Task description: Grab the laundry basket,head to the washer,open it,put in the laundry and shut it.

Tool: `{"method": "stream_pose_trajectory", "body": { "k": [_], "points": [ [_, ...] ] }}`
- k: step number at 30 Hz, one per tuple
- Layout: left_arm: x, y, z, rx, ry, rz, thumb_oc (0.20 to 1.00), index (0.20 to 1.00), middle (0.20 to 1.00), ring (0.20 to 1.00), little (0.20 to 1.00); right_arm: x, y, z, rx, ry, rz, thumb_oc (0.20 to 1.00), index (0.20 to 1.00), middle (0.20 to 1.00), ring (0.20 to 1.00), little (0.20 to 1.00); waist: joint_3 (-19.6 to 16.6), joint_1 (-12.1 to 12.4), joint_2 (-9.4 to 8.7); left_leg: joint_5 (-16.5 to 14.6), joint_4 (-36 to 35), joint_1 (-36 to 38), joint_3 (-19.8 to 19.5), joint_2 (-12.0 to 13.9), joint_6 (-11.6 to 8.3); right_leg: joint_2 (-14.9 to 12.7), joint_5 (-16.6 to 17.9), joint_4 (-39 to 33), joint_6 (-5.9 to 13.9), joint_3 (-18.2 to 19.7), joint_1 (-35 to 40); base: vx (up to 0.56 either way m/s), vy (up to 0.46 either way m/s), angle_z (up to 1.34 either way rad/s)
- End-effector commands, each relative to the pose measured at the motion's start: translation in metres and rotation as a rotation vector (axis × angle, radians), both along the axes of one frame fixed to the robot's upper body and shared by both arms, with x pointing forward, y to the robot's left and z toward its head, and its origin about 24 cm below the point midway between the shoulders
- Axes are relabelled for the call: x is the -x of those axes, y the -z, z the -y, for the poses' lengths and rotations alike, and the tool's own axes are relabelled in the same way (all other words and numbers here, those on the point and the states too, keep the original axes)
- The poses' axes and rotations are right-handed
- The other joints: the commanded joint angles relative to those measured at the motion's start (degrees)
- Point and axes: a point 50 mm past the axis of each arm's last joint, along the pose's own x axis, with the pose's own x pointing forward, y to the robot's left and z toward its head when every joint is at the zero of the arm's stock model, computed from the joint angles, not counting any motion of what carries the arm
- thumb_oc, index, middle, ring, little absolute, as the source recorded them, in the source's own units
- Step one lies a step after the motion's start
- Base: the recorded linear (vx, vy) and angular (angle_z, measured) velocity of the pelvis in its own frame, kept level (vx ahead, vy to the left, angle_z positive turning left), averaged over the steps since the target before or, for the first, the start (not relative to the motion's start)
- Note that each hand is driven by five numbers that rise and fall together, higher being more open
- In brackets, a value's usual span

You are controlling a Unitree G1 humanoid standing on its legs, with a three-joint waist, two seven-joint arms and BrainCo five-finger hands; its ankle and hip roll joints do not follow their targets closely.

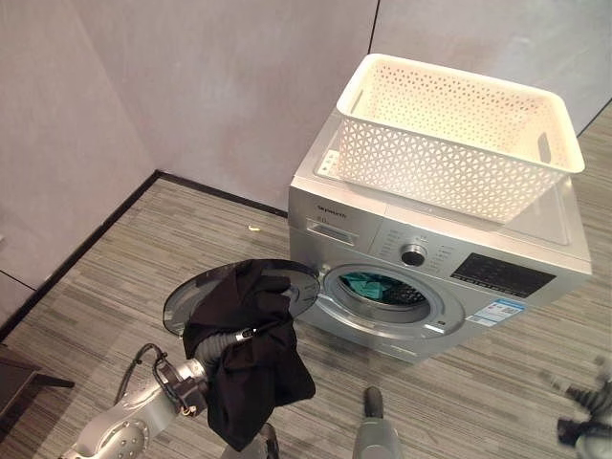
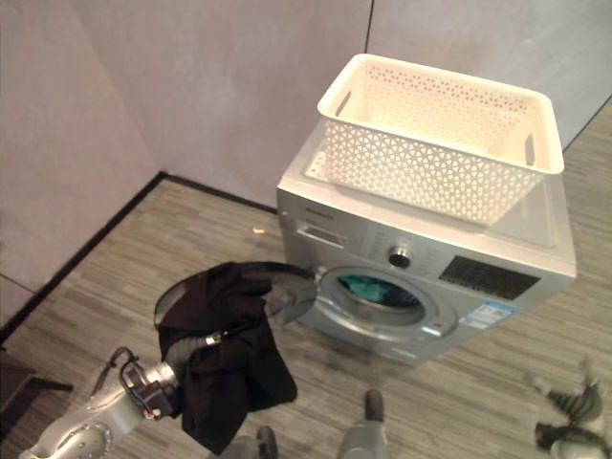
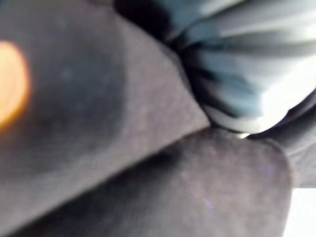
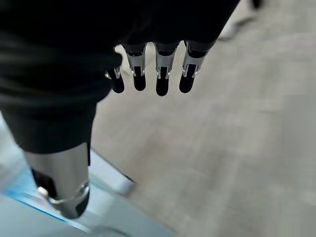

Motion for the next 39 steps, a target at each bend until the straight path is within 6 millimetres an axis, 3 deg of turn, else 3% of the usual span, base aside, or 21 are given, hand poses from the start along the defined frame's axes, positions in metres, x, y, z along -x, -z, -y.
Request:
{"method": "stream_pose_trajectory", "body": {
  "k": [1, 2, 4, 9, 15, 16, 17, 19, 23, 27, 28, 30, 32, 34, 37, 39],
  "points": [
    [-0.008, -0.023, 0.014, 0.082, 0.036, 0.139, 0.200, 0.200, 0.200, 0.200, 0.200, -0.035, -0.022, 0.015, 0.016, -0.062, 0.087, 1.000, 1.000, 1.000, 1.000, 1.000, -1.56, -0.08, 0.74, -1.00, -0.84, 3.44, -1.53, 2.23, -0.62, 2.06, 4.72, 0.21, -0.50, -1.67, -3.02, 0.01, -0.116, -0.06],
    [-0.008, -0.016, 0.014, 0.076, 0.019, 0.112, 0.200, 0.200, 0.200, 0.200, 0.200, -0.028, -0.006, 0.005, -0.050, -0.079, 0.024, 1.000, 1.000, 1.000, 1.000, 1.000, -1.04, -0.05, 0.87, -0.46, -1.40, 3.79, -1.88, 2.88, -1.06, 2.62, 4.05, 0.64, -0.82, -2.02, -2.97, 0.01, -0.097, 0.01],
    [-0.007, -0.006, 0.018, 0.055, 0.035, 0.082, 0.200, 0.200, 0.200, 0.200, 0.200, -0.023, 0.009, -0.005, -0.142, -0.081, -0.009, 1.000, 1.000, 1.000, 1.000, 1.000, -0.55, -0.26, 1.17, 0.44, -2.89, 3.91, -2.69, 3.66, -1.59, 3.15, 3.26, 1.32, -1.08, -2.58, -3.39, 0.01, -0.158, 0.02],
    [-0.012, 0.013, 0.018, -0.007, -0.008, 0.052, 0.200, 0.200, 0.200, 0.200, 0.200, -0.026, 0.025, -0.019, -0.196, -0.157, -0.112, 1.000, 1.000, 1.000, 1.000, 1.000, 1.95, -0.89, 2.08, 2.06, -4.08, 2.24, -3.57, 4.77, -2.35, 4.17, 2.16, 4.09, -1.64, -2.27, -7.29, -0.07, -0.080, 0.15],
    [-0.029, 0.033, 0.030, -0.019, -0.096, 0.021, 0.200, 0.200, 0.200, 0.200, 0.200, -0.060, 0.022, -0.040, -0.158, -0.326, -0.122, 1.000, 1.000, 1.000, 1.000, 1.000, 6.28, -1.25, 2.10, 2.10, -0.33, -4.43, -4.12, 5.96, -3.05, 4.73, 0.80, 10.11, -2.37, -1.76, -15.18, -0.10, -0.054, 0.06],
    [-0.037, 0.033, 0.035, -0.029, -0.117, 0.032, 0.200, 0.200, 0.200, 0.200, 0.200, -0.071, 0.018, -0.045, -0.156, -0.356, -0.094, 1.000, 1.000, 1.000, 1.000, 1.000, 7.26, -1.38, 1.97, 1.95, 1.36, -6.55, -4.50, 6.10, -3.14, 4.91, 0.48, 11.52, -2.53, -1.91, -17.08, -0.15, -0.097, 0.04],
    [-0.056, 0.034, 0.054, 0.008, -0.171, 0.038, 0.200, 0.200, 0.200, 0.200, 0.200, -0.094, 0.010, -0.057, -0.137, -0.416, -0.041, 1.000, 1.000, 1.000, 1.000, 1.000, 8.75, -1.54, 2.04, 1.16, 5.12, -11.12, -5.52, 6.56, -3.23, 5.01, -0.32, 13.93, -2.85, -2.13, -20.79, -0.11, -0.107, 0.08],
    [-0.071, 0.037, 0.059, 0.002, -0.257, 0.031, 0.200, 0.200, 0.200, 0.200, 0.200, -0.113, 0.003, -0.078, -0.117, -0.538, -0.003, 1.000, 1.000, 1.000, 1.000, 1.000, 10.12, -1.86, 1.77, -0.11, 8.62, -14.52, -5.92, 7.06, -2.85, 5.53, -0.85, 15.79, -3.25, -2.11, -24.15, -0.06, -0.095, 0.03],
    [-0.098, 0.037, 0.063, 0.000, -0.386, 0.018, 0.200, 0.200, 0.200, 0.200, 0.200, -0.133, -0.013, -0.102, -0.104, -0.636, 0.112, 1.000, 1.000, 1.000, 1.000, 1.000, 12.05, -2.55, 1.92, -3.66, 14.73, -19.87, -6.66, 9.19, -2.92, 6.90, -4.17, 21.19, -3.60, -1.88, -29.96, 0.03, -0.061, -0.20],
    [-0.135, 0.019, 0.061, -0.004, -0.527, 0.043, 0.200, 0.200, 0.200, 0.200, 0.200, -0.136, -0.012, -0.111, -0.123, -0.651, 0.130, 1.000, 1.000, 1.000, 1.000, 1.000, 13.26, -4.19, 1.18, -6.43, 21.52, -26.68, -7.07, 11.70, -3.04, 8.01, -7.06, 28.50, -4.35, -1.31, -38.42, 0.02, -0.058, -0.20],
    [-0.135, 0.019, 0.061, -0.004, -0.527, 0.043, 0.200, 0.200, 0.200, 0.200, 0.200, -0.136, -0.012, -0.111, -0.123, -0.651, 0.130, 1.000, 1.000, 1.000, 1.000, 1.000, 13.25, -4.19, 1.19, -6.43, 21.53, -26.70, -7.08, 11.70, -3.04, 8.00, -7.06, 28.51, -4.35, -1.32, -38.44, 0.03, -0.093, -0.28],
    [-0.153, 0.005, 0.047, 0.018, -0.634, 0.054, 0.200, 0.200, 0.200, 0.200, 0.200, -0.132, -0.004, -0.117, -0.152, -0.662, 0.108, 1.000, 1.000, 1.000, 1.000, 1.000, 12.79, -5.50, 0.02, -7.66, 24.53, -30.32, -6.94, 12.91, -3.15, 9.35, -8.42, 31.61, -5.23, -0.88, -42.86, 0.05, -0.098, -0.15],
    [-0.159, -0.002, 0.042, 0.026, -0.662, 0.064, 0.200, 0.200, 0.200, 0.200, 0.200, -0.129, -0.002, -0.117, -0.161, -0.661, 0.095, 1.000, 1.000, 1.000, 1.000, 1.000, 12.54, -5.95, -0.28, -8.00, 25.35, -31.50, -6.99, 13.52, -3.22, 9.56, -8.79, 32.30, -5.35, -1.07, -44.29, 0.04, -0.064, -0.17],
    [-0.182, -0.028, 0.024, 0.049, -0.758, 0.100, 0.200, 0.200, 0.200, 0.200, 0.200, -0.123, 0.006, -0.117, -0.177, -0.668, 0.049, 1.000, 1.000, 1.000, 1.000, 1.000, 12.26, -7.26, -1.33, -8.75, 27.13, -34.47, -7.39, 14.70, -3.43, 10.58, -9.38, 33.74, -5.68, -1.11, -47.32, 0.06, -0.118, -0.24],
    [-0.208, -0.069, 0.015, 0.095, -0.811, 0.149, 0.200, 0.200, 0.200, 0.200, 0.200, -0.114, 0.013, -0.112, -0.212, -0.648, 0.008, 1.000, 1.000, 1.000, 1.000, 1.000, 11.74, -8.85, -1.78, -9.09, 27.48, -36.35, -8.15, 15.60, -3.59, 11.31, -10.16, 34.37, -5.86, -1.64, -49.14, 0.07, -0.108, -0.21],
    [-0.215, -0.081, 0.015, 0.111, -0.825, 0.159, 0.200, 0.200, 0.200, 0.200, 0.200, -0.114, 0.014, -0.111, -0.224, -0.641, 0.007, 1.000, 1.000, 1.000, 1.000, 1.000, 11.57, -9.23, -1.61, -9.08, 27.69, -37.28, -8.72, 15.65, -3.60, 11.58, -10.43, 34.84, -5.97, -1.76, -50.01, 0.08, -0.093, -0.11]
  ]
}}
